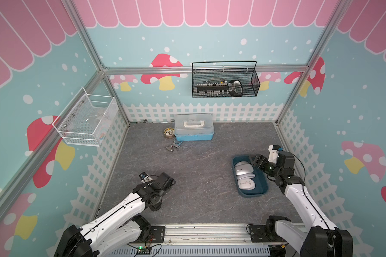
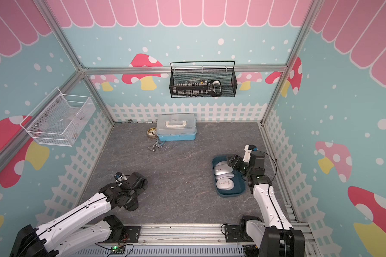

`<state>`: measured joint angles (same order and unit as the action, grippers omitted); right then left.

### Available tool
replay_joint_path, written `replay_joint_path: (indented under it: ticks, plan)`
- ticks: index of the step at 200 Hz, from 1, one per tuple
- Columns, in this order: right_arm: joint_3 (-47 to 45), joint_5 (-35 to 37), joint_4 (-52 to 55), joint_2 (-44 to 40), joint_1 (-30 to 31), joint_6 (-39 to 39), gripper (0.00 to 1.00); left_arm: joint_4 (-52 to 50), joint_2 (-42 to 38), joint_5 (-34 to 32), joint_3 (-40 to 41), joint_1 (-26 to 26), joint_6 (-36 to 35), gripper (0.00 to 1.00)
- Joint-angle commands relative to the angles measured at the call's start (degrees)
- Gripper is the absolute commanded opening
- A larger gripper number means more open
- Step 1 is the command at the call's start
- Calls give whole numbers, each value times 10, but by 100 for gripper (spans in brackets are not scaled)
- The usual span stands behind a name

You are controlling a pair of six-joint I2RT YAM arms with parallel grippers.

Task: Put the mouse in the storage box
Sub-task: Place the mouse in the storage box, then pick up the mouse from the center of the board.

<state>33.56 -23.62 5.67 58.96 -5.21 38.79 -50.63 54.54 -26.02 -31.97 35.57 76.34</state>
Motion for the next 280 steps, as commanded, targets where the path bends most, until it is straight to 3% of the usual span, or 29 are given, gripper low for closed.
replay_joint_path:
  ticks: [1, 67, 117, 130, 162, 207, 280]
  plan:
    - [-4, -11, 4, 2, 2, -6, 81, -72, 14, -42, -8, -4, 77, 99]
    - [-45, -65, -57, 8, 3, 23, 82, -57, 46, -27, 6, -4, 74, 99]
    - [-49, -60, -54, 2, 3, 13, 82, 19, 96, 45, 42, -9, 21, 99]
    - [-52, -66, -56, 5, 3, 13, 82, 25, 96, 50, 46, -9, 20, 91]
    - [-56, -69, -57, 8, 3, 11, 82, 39, 95, 63, 43, -10, -5, 99]
    - [-54, -74, -58, 13, 3, 12, 82, 79, 124, 124, 30, -10, -70, 98]
    - [-60, -83, -61, 20, 3, 3, 82, 107, 133, 149, 47, -35, -70, 78]
